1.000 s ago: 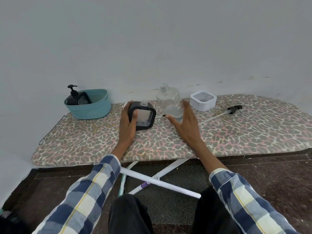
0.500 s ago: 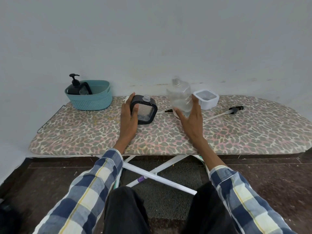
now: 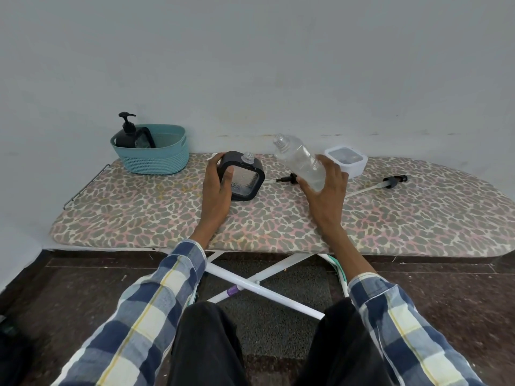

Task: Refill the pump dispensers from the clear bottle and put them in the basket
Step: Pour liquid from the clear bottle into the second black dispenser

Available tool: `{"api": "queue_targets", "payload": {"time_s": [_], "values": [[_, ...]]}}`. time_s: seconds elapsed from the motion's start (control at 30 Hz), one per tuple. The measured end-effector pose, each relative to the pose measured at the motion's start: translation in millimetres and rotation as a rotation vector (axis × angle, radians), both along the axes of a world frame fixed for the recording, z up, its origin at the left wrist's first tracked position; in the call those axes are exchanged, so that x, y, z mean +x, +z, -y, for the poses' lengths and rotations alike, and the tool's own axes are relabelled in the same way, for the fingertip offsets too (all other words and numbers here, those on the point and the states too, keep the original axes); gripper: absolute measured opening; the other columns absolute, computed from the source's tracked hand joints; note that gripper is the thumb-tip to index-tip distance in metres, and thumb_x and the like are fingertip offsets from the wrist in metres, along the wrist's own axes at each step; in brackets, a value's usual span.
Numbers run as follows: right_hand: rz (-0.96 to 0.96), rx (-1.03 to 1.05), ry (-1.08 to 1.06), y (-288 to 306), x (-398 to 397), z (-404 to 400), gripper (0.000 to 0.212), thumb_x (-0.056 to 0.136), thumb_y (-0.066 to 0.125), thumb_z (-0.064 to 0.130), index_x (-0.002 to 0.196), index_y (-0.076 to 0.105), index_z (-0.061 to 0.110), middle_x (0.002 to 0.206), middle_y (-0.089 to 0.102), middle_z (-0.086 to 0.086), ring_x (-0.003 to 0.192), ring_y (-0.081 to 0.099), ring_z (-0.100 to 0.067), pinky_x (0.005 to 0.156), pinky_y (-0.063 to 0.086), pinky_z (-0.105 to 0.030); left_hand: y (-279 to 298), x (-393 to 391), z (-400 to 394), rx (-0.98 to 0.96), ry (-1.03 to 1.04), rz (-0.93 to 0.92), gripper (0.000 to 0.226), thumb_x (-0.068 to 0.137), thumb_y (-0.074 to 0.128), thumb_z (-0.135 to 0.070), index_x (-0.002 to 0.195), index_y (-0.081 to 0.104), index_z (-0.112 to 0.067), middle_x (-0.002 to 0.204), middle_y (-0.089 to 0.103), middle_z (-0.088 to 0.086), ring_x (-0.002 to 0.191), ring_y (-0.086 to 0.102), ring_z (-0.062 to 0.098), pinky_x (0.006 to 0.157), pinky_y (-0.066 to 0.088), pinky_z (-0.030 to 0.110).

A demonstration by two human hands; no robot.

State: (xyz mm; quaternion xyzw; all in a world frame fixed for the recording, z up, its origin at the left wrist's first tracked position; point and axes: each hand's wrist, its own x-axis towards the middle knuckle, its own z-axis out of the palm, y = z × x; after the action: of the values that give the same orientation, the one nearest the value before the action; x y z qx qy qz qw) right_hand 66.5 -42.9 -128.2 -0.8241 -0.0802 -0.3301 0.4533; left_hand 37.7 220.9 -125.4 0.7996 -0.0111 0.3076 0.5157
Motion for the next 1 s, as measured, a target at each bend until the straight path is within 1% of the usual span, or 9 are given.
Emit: {"api": "queue_targets", "payload": {"time_s": [0.13,0.27,0.43,0.53,0.57,0.7,0.8,0.93,1.0], "values": [[-0.018,-0.067,-0.05,-2,2,1,0.062,0.091,0.08,0.034,0.147,0.053,0.027,0.134,0.057,-0.002,0.121,0.043,-0.023,0.095,0.034,-0.032,0,0,1,0.02,0.01,-0.007,0.055,0.111,0.043,-0.061,0.156,0.044,-0.029,0.153,0.054,-0.004,0.14,0.053,0.013,0.118,0.047,0.049],[-0.015,-0.133,-0.062,-4,5,0,0.067,0.088,0.082,0.028,0.148,0.053,0.028,0.136,0.056,-0.003,0.121,0.042,-0.024,0.098,0.039,-0.036,5,-5,3,0.044,0.013,-0.008,0.054,0.113,0.043,-0.055,0.16,0.044,-0.028,0.156,0.05,-0.006,0.143,0.049,0.01,0.122,0.042,0.038],[0.005,-0.217,-0.061,-6,7,-2,0.074,0.084,0.087,0.021,0.15,0.053,0.027,0.142,0.056,-0.006,0.127,0.043,-0.03,0.105,0.045,-0.045,7,-7,5,0.083,0.014,-0.008,0.051,0.115,0.043,-0.05,0.161,0.042,-0.029,0.158,0.047,-0.007,0.143,0.046,0.005,0.117,0.036,0.021],[0.018,-0.243,-0.052,-6,7,-2,0.075,0.083,0.087,0.019,0.15,0.053,0.027,0.142,0.056,-0.006,0.127,0.043,-0.03,0.106,0.045,-0.049,8,-7,5,0.091,0.01,-0.002,0.05,0.114,0.043,-0.052,0.16,0.042,-0.032,0.157,0.047,-0.007,0.144,0.046,0.006,0.116,0.036,0.019],[0.019,-0.249,-0.051,-6,7,-2,0.075,0.083,0.087,0.019,0.15,0.053,0.027,0.142,0.055,-0.006,0.127,0.043,-0.03,0.106,0.045,-0.05,8,-7,5,0.095,0.011,0.0,0.05,0.114,0.043,-0.052,0.161,0.042,-0.032,0.158,0.047,-0.008,0.144,0.046,0.006,0.116,0.035,0.017],[0.026,-0.254,-0.057,-7,8,-2,0.075,0.084,0.087,0.017,0.15,0.054,0.027,0.142,0.055,-0.007,0.128,0.043,-0.031,0.106,0.045,-0.05,9,-8,6,0.113,0.018,0.001,0.049,0.115,0.043,-0.048,0.161,0.042,-0.031,0.155,0.046,-0.011,0.139,0.045,0.0,0.108,0.029,0.001],[0.043,-0.272,-0.069,-6,8,-2,0.075,0.083,0.087,0.016,0.15,0.054,0.027,0.142,0.055,-0.007,0.127,0.044,-0.032,0.104,0.045,-0.049,9,-8,6,0.12,0.019,-0.001,0.049,0.116,0.043,-0.047,0.162,0.043,-0.029,0.157,0.047,-0.006,0.138,0.044,0.0,0.105,0.028,-0.002],[0.049,-0.299,-0.082,-5,8,-1,0.073,0.088,0.084,0.017,0.153,0.052,0.03,0.144,0.054,-0.006,0.128,0.044,-0.032,0.105,0.045,-0.049,9,-9,5,0.133,0.017,-0.004,0.049,0.116,0.042,-0.047,0.162,0.042,-0.03,0.157,0.047,-0.005,0.137,0.045,0.0,0.105,0.027,-0.002],[0.054,-0.306,-0.092,-4,7,-1,0.073,0.09,0.082,0.015,0.153,0.051,0.032,0.144,0.054,-0.005,0.128,0.044,-0.032,0.104,0.045,-0.049,10,-10,6,0.139,0.009,-0.003,0.049,0.116,0.042,-0.046,0.162,0.041,-0.03,0.155,0.047,-0.004,0.134,0.046,-0.006,0.104,0.028,-0.002]]}}
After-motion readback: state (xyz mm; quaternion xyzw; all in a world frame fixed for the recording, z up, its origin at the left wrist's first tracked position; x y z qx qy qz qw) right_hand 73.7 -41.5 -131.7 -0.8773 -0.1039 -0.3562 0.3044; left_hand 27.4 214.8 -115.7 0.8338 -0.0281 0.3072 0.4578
